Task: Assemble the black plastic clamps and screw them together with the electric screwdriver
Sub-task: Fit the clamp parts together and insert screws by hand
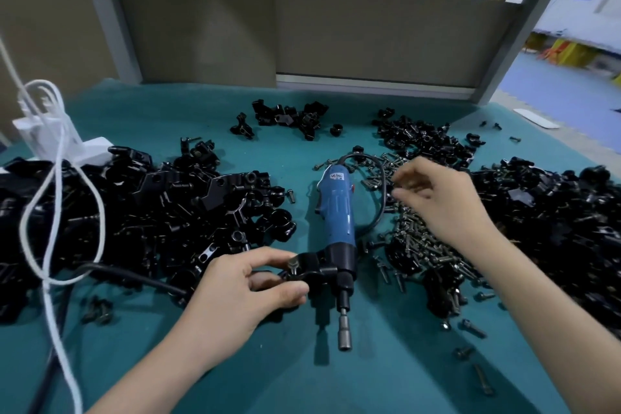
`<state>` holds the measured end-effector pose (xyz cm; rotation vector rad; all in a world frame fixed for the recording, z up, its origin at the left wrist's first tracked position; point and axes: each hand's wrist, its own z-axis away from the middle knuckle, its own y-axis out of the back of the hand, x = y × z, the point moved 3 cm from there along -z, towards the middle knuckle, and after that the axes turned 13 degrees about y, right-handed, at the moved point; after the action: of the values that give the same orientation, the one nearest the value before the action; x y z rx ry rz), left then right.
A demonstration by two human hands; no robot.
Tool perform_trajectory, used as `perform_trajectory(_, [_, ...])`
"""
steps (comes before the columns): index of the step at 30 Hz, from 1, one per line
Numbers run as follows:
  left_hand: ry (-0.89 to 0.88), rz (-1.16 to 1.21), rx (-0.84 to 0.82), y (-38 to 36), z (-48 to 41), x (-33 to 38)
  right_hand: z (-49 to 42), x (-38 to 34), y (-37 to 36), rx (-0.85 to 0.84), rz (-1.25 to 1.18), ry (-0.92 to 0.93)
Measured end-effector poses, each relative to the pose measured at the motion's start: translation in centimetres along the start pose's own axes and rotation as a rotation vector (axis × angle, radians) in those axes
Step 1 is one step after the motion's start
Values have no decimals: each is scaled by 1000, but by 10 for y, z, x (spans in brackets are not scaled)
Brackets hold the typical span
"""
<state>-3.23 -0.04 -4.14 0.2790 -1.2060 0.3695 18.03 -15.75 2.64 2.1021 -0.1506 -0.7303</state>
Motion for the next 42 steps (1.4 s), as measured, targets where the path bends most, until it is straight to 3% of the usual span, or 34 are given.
perform_trajectory(2, [3, 8, -2, 0, -1, -2, 17, -42, -12, 4, -327, 70])
perform_trajectory(5, [-14, 34, -15, 0, -2, -2, 40, -74, -38, -40, -537, 105])
perform_trajectory(8, [-22, 5, -11, 0, -2, -3, 46, -71, -49, -9, -480, 83])
perform_trajectory(15, [-55, 31, -25, 0, -4, -4, 48, -77, -42, -75, -374, 218])
perform_trajectory(29, [-78, -6, -22, 0, -3, -4, 33, -76, -40, -269, -400, 25])
perform_trajectory(39, [-75, 31, -32, 0, -3, -3, 35, -76, -38, -182, -468, 24])
perform_trajectory(42, [-83, 20, -28, -1, -3, -4, 35, -76, -40, -212, -374, 47])
